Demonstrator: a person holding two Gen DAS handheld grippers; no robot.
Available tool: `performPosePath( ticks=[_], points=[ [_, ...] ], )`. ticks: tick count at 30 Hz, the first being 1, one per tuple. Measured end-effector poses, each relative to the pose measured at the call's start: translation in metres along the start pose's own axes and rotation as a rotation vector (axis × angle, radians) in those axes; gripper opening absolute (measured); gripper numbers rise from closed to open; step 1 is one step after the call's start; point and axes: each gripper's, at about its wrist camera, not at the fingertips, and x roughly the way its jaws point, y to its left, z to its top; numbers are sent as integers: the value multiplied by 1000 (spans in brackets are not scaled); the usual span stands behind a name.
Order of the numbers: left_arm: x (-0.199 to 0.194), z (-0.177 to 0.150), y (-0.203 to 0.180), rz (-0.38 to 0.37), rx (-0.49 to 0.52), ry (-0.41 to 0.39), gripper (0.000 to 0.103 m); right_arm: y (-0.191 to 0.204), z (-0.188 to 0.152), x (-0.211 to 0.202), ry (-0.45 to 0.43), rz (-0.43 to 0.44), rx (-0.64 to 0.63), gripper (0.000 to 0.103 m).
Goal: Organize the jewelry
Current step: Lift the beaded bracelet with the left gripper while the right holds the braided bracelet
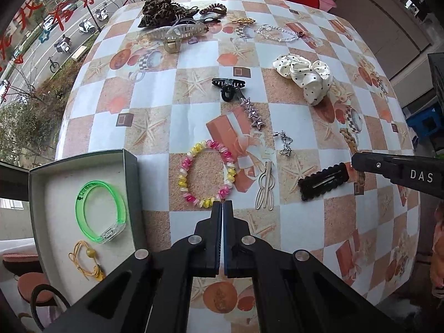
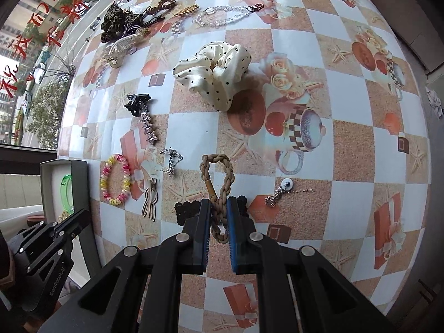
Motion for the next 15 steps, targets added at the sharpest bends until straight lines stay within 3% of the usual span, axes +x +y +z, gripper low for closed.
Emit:
performPosePath(
  ticks=[7,8,9,10,15],
  points=[
    [9,3,-8,30,24,28,3,-6,-5,-4,0,14,11,12],
    [10,4,-7,28,16,28,16,-7,-5,-4,0,15,11,12],
    [9,4,-7,34,10,26,47,-8,-6,-4,-1,15,12,12],
    [10,5,-7,60,7,39,100,-9,-7,-5,0,17,15,12],
    [37,6,-9,100,12,5,103,-16,-10,-5,0,20,28,12]
  ],
)
